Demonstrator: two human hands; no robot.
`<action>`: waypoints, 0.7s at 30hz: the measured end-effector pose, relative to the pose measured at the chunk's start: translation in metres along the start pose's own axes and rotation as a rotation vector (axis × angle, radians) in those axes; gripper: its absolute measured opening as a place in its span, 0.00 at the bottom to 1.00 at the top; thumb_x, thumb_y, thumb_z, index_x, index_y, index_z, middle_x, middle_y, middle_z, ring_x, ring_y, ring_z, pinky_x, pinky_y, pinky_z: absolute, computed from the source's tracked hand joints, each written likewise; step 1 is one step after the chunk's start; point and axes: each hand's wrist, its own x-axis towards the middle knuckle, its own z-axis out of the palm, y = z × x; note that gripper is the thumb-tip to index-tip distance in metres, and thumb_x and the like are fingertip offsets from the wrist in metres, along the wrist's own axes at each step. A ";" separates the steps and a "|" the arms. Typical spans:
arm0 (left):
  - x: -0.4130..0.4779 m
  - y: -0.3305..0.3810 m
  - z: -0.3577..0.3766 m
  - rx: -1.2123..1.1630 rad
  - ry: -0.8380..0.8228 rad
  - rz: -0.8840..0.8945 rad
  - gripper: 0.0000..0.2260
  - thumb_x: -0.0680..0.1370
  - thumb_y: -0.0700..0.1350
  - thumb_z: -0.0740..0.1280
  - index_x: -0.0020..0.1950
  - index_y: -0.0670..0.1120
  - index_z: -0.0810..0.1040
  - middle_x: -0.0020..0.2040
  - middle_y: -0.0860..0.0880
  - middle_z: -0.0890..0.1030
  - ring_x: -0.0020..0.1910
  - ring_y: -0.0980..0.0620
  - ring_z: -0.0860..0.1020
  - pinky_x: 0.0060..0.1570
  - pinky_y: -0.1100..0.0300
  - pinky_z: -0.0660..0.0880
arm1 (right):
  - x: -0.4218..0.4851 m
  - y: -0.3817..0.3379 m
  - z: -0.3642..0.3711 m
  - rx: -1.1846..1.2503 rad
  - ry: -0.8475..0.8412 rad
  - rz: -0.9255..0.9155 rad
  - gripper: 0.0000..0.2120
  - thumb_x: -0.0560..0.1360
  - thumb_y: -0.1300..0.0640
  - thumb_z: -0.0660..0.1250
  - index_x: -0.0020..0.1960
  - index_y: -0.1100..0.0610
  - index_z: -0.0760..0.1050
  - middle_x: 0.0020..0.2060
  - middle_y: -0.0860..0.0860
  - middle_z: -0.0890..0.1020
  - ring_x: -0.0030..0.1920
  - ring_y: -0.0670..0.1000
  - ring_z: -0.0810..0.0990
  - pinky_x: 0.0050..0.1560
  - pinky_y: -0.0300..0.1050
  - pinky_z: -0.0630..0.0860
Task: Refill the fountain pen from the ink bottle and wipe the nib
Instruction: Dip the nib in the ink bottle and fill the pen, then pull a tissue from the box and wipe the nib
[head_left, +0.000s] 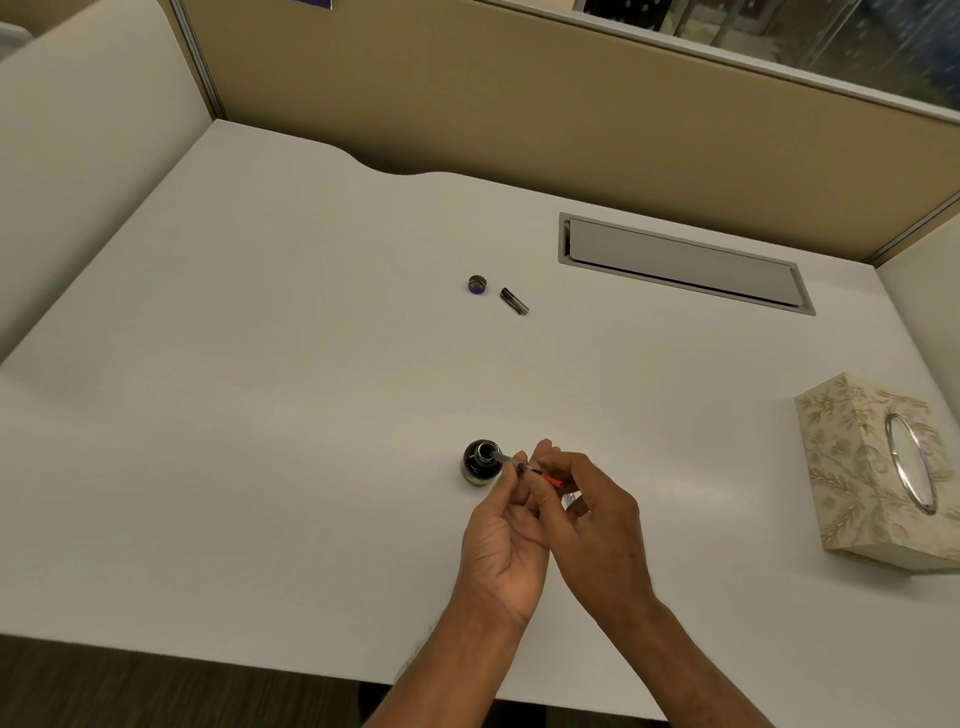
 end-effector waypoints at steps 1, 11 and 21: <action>-0.002 -0.001 0.000 0.012 0.001 0.001 0.14 0.84 0.43 0.62 0.66 0.38 0.78 0.62 0.39 0.84 0.60 0.43 0.84 0.48 0.47 0.85 | -0.001 -0.001 -0.001 0.010 0.004 0.009 0.05 0.78 0.57 0.70 0.52 0.48 0.80 0.44 0.39 0.84 0.44 0.46 0.83 0.38 0.49 0.80; -0.009 -0.007 -0.004 0.371 0.034 0.128 0.10 0.83 0.42 0.63 0.60 0.38 0.80 0.61 0.37 0.84 0.66 0.38 0.79 0.71 0.38 0.71 | -0.015 -0.002 -0.002 0.112 0.060 0.149 0.07 0.78 0.59 0.70 0.48 0.48 0.81 0.43 0.38 0.84 0.48 0.43 0.83 0.43 0.33 0.77; -0.019 0.005 0.001 0.840 0.000 0.274 0.12 0.85 0.43 0.61 0.59 0.38 0.80 0.60 0.39 0.85 0.63 0.39 0.82 0.70 0.42 0.74 | -0.020 -0.002 -0.002 0.324 0.085 0.367 0.09 0.77 0.58 0.71 0.47 0.43 0.81 0.43 0.40 0.86 0.45 0.44 0.85 0.49 0.46 0.83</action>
